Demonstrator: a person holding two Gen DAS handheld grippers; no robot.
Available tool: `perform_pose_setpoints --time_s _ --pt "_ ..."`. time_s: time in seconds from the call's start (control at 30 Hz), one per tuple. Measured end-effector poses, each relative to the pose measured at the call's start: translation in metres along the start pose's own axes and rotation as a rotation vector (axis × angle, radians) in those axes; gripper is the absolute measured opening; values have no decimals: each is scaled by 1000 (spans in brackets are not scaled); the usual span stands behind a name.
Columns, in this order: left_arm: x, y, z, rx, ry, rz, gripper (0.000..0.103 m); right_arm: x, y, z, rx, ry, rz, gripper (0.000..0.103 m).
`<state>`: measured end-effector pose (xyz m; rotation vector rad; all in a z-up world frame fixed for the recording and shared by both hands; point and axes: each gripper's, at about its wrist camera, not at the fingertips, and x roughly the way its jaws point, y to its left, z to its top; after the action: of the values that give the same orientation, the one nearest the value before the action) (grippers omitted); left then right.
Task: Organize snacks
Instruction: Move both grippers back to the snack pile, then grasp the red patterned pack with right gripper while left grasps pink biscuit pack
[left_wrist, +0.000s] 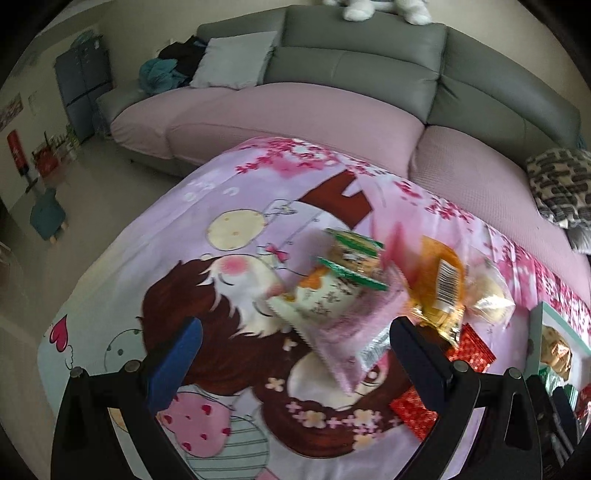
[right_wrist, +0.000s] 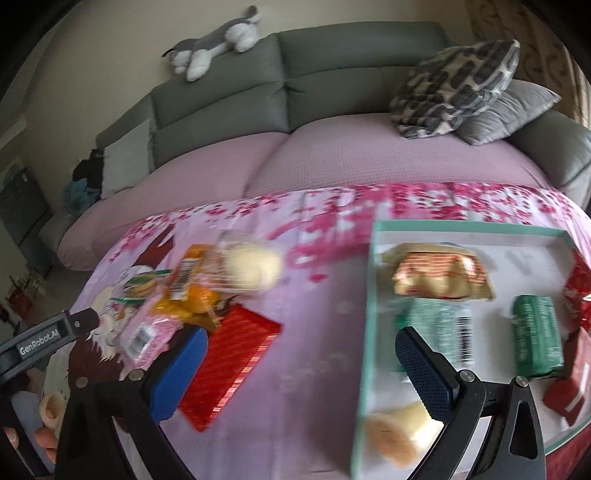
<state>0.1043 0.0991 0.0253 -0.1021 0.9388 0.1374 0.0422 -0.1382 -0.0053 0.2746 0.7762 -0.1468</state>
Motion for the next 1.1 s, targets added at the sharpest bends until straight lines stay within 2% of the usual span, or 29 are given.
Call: perform_pose_setpoints --time_s 0.17,0.4,0.6,0.77,0.93,1.1 --pt "7 24 6 -53 18 -15 101 15 32 -8 -53 37 25 97" --pt "26 29 8 -30 60 -33 101 44 60 -19 -67 103 41 93" --pt "38 21 14 11 61 -38 101 67 62 -28 -54 163 -9 92" --pt "46 6 15 51 63 -69 101 73 72 -30 -94 161 -64 92" --pt "53 -7 13 109 71 -63 101 81 84 -33 -156 164 -133 92" --pt "59 -13 9 141 88 -58 101 80 83 -34 -169 173 -140 92"
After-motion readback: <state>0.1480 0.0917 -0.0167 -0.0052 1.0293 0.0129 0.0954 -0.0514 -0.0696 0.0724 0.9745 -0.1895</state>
